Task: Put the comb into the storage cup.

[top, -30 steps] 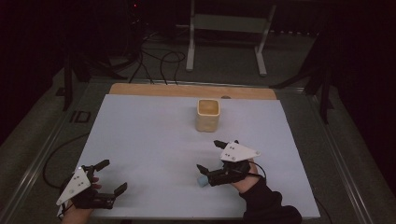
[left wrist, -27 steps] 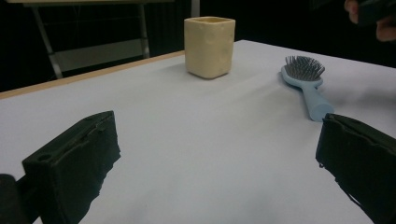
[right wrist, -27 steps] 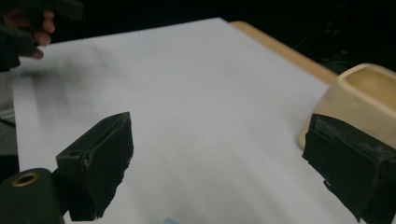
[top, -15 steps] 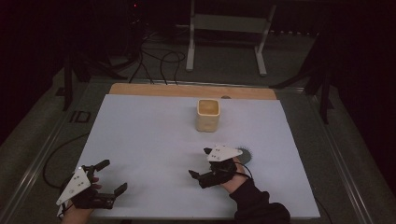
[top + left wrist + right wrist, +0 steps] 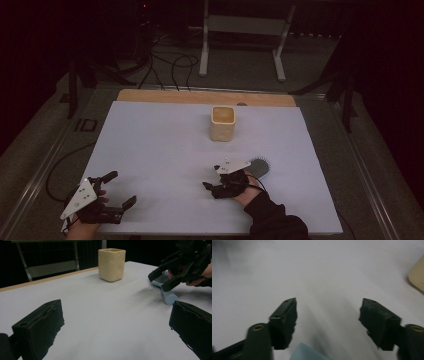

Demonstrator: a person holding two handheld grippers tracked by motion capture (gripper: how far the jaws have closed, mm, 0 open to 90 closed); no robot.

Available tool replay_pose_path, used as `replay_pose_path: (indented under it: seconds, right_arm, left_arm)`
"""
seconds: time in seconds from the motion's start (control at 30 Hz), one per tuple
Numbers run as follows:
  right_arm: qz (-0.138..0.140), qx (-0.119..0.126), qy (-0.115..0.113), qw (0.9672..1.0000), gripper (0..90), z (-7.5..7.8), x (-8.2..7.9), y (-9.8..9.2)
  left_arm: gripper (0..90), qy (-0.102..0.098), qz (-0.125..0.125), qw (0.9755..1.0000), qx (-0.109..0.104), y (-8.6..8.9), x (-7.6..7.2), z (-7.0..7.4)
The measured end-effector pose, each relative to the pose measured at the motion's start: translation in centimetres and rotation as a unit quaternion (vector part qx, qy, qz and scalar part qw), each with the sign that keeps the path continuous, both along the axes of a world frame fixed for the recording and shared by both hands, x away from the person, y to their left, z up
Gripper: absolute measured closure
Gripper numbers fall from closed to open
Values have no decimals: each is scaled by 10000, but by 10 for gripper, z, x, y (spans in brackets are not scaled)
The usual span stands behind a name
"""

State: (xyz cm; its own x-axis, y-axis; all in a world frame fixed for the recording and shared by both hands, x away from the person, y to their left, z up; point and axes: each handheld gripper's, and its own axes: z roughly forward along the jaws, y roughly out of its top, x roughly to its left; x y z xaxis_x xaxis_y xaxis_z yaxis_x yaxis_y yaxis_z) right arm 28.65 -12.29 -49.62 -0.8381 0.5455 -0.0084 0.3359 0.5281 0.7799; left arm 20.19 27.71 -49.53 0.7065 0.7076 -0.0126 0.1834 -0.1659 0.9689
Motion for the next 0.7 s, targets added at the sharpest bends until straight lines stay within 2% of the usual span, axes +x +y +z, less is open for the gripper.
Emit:
replay_pose_path:
  seconds: [0.17, 0.2, 0.37, 0.4, 0.43, 0.47, 0.53, 0.57, 0.7]
  right_arm:
    - [-25, -138, 43, 9999, 449, -4, 1, 1]
    - [-45, -178, 54, 9998, 512, -5, 1, 2]
    - [-60, -317, 111, 9994, 691, -5, 1, 3]
    - [-78, -354, 111, 9993, 741, -5, 1, 3]
    - [-79, -417, 141, 9990, 828, -5, 2, 4]
    - [-79, -417, 141, 9990, 828, -5, 2, 4]
    - [-91, -493, 196, 9986, 892, -5, 1, 4]
    - [-62, -587, 227, 9980, 898, -6, 0, 5]
    - [38, -718, 322, 9969, 900, -8, -3, 7]
  left_arm:
    - [0, 9, -5, 10000, -1, 0, 0, 0]
    - [0, 6, -7, 10000, -8, 0, 0, 0]
    - [0, 22, 0, 10000, -11, 0, 0, 0]
    - [0, 22, 0, 10000, -11, 0, 0, 0]
    - [0, 8, -11, 10000, -7, 0, 0, 0]
    - [0, 13, -10, 10000, -12, 0, 0, 0]
    - [0, 20, -5, 10000, 2, 0, 0, 0]
    - [0, 20, -8, 10000, -1, 0, 0, 0]
    - [0, 14, -19, 10000, 14, 0, 0, 0]
